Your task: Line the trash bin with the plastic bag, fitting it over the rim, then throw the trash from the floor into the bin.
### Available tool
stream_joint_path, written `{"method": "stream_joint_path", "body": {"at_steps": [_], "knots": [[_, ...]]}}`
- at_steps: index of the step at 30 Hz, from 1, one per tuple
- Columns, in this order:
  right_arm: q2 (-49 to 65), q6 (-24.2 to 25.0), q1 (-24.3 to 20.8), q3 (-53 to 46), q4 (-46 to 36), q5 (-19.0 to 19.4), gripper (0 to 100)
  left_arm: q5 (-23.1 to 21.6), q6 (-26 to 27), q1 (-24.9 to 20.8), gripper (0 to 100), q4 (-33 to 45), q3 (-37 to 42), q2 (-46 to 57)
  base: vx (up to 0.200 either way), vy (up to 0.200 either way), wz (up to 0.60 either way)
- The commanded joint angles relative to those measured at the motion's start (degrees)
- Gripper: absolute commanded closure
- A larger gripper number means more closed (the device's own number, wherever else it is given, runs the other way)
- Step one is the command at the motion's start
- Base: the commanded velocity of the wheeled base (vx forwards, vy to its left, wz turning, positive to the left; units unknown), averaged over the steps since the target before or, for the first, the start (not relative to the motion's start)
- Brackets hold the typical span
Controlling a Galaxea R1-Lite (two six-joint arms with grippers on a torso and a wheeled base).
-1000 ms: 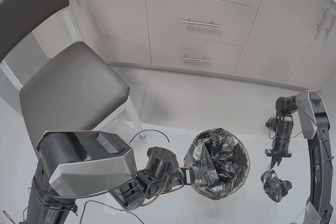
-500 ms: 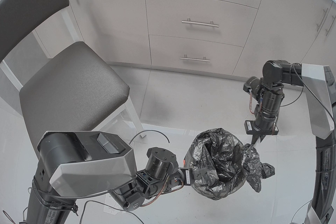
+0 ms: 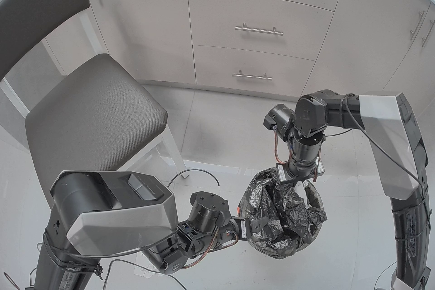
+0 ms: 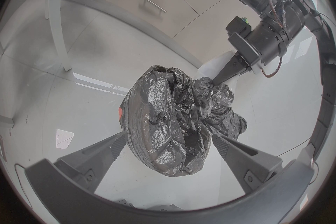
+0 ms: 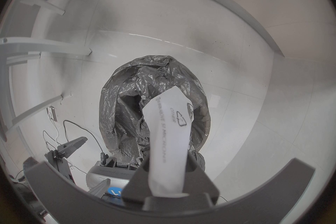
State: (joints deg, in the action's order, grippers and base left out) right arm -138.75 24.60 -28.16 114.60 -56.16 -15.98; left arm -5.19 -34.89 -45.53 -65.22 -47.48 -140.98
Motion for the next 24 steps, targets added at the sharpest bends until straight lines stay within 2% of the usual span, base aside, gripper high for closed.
{"method": "stream_joint_path", "body": {"at_steps": [1, 14, 15, 24], "knots": [[-1.17, -0.08, -1.11, -0.01, 0.18, -0.19, 100, 0.01, 0.0, 0.0, 0, -0.17, 0.29, -0.08, 0.0, 0.0, 0.0], [-1.17, 0.01, -2.34, -0.01, 0.35, -0.19, 100, 0.01, -0.09, 0.0, 0, -0.43, 0.29, -0.34, 0.0, 0.0, -0.05], [-1.17, 0.01, -2.34, -0.01, 0.26, -0.19, 0, 0.01, -0.09, 0.0, 0, -0.43, 0.29, -0.34, 0.0, 0.0, -0.6], [-0.9, 0.36, -2.25, -0.01, 0.35, -0.19, 0, 0.01, -0.09, 0.0, 0, -0.43, 0.2, -0.34, 0.0, 0.0, -0.6]]}}
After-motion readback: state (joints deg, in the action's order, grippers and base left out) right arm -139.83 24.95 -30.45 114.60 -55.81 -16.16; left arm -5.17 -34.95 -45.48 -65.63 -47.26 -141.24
